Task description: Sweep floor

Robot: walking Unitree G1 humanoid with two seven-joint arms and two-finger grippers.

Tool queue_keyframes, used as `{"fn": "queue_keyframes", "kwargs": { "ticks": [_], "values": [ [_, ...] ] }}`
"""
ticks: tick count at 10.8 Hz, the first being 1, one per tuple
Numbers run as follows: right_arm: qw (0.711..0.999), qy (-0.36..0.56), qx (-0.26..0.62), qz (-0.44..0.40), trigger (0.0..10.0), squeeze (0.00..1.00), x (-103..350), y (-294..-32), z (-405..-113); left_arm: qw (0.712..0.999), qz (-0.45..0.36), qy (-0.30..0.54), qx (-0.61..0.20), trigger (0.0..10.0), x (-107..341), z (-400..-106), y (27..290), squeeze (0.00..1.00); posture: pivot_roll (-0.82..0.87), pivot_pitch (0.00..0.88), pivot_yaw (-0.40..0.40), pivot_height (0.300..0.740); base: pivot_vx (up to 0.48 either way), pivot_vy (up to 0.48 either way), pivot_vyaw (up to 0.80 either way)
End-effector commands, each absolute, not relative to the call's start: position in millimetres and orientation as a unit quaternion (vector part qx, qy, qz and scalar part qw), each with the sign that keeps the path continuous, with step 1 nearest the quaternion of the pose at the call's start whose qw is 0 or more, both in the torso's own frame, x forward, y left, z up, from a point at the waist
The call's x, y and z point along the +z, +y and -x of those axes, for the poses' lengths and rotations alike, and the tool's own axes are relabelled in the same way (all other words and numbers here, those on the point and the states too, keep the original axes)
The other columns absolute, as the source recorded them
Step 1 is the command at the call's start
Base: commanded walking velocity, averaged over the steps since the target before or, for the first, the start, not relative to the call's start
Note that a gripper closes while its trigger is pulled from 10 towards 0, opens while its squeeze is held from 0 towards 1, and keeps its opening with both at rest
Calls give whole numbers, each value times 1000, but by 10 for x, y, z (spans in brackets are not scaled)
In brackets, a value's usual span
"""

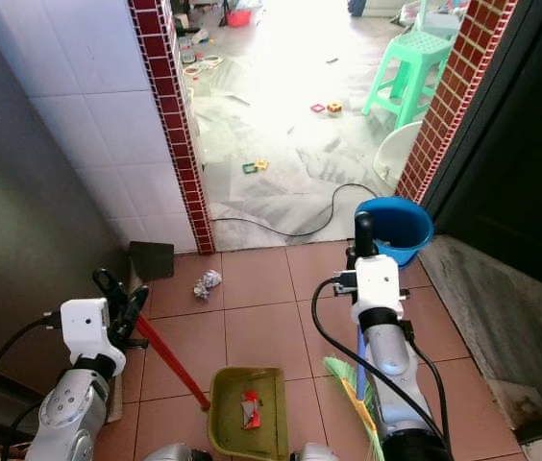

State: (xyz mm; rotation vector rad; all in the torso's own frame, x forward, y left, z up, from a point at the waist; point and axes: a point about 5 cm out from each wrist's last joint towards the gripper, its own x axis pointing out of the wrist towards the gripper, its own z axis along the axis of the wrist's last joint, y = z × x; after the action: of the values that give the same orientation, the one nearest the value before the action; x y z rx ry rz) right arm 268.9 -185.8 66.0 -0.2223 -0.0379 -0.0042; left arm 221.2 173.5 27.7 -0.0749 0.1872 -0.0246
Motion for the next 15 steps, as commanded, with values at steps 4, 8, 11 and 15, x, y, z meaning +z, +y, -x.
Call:
{"fn": "queue_keyframes", "kwargs": {
  "ticks": [4,8,11,15],
  "values": [
    [991,-23,-22,129,10000,0,716,-1887,-2665,990,27,136,-8,10000,167,-2112,1792,0,-127,0,55,740,0,0,0],
    [990,-13,-36,135,10000,0,694,-1918,-2644,990,24,142,-9,10000,164,-2105,1824,0,-126,0,61,740,0,0,0],
    [989,-13,-34,140,10000,0,698,-1905,-2642,989,25,145,-5,10000,157,-2097,1845,0,-126,0,60,740,0,0,0],
    [987,-10,-34,159,10000,0,692,-1903,-2650,989,23,150,0,10000,147,-2080,1871,0,-121,0,57,740,0,0,0]
  ]
}}
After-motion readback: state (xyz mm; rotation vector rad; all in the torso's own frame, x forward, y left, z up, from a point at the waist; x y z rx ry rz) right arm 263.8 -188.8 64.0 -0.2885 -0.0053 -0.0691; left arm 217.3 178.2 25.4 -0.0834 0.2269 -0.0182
